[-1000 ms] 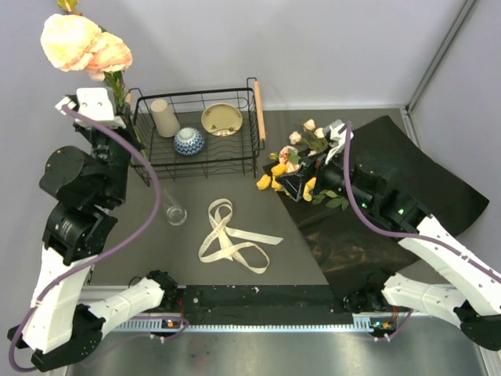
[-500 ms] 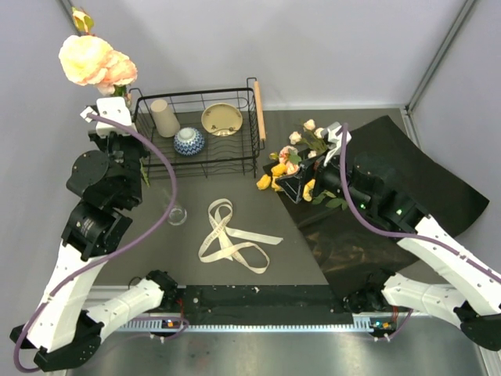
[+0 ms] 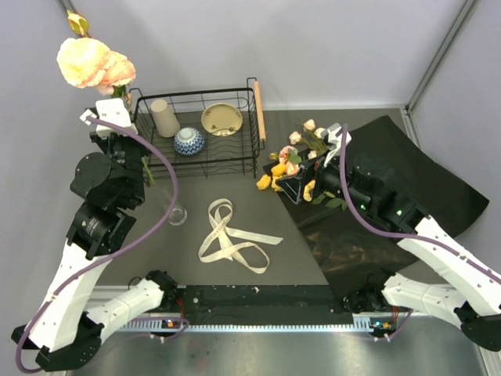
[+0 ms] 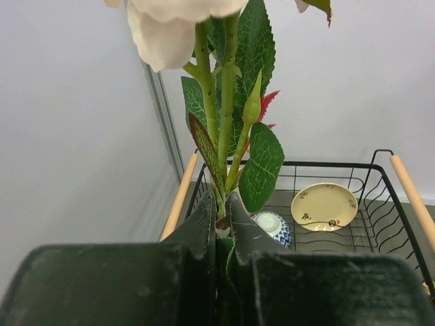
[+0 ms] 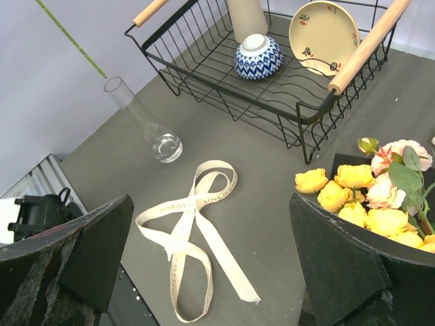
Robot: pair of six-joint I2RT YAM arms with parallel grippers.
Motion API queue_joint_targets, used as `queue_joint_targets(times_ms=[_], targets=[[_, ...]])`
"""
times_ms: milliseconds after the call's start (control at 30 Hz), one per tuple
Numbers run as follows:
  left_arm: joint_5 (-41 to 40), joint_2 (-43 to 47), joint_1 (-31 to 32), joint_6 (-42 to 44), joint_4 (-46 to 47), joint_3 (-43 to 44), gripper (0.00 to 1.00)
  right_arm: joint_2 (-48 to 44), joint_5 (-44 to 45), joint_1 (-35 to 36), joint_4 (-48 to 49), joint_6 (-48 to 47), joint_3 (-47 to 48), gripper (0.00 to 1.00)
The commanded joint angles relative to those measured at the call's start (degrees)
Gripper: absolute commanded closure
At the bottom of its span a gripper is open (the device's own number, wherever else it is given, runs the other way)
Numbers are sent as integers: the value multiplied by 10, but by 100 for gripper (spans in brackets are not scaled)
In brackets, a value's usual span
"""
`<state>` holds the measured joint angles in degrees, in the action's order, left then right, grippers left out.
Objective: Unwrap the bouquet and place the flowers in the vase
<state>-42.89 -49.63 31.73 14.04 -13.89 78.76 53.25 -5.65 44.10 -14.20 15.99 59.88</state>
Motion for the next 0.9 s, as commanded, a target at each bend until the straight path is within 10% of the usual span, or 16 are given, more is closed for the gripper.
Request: queue_joint_targets(times_ms=[0,867], targets=[[8,4,-7,-18,38,-12,100,-10,2,4,22,-8,-2,1],[-24,90,-11,-48,159,-244,100,-35,15,3,7,-15,-22,1]])
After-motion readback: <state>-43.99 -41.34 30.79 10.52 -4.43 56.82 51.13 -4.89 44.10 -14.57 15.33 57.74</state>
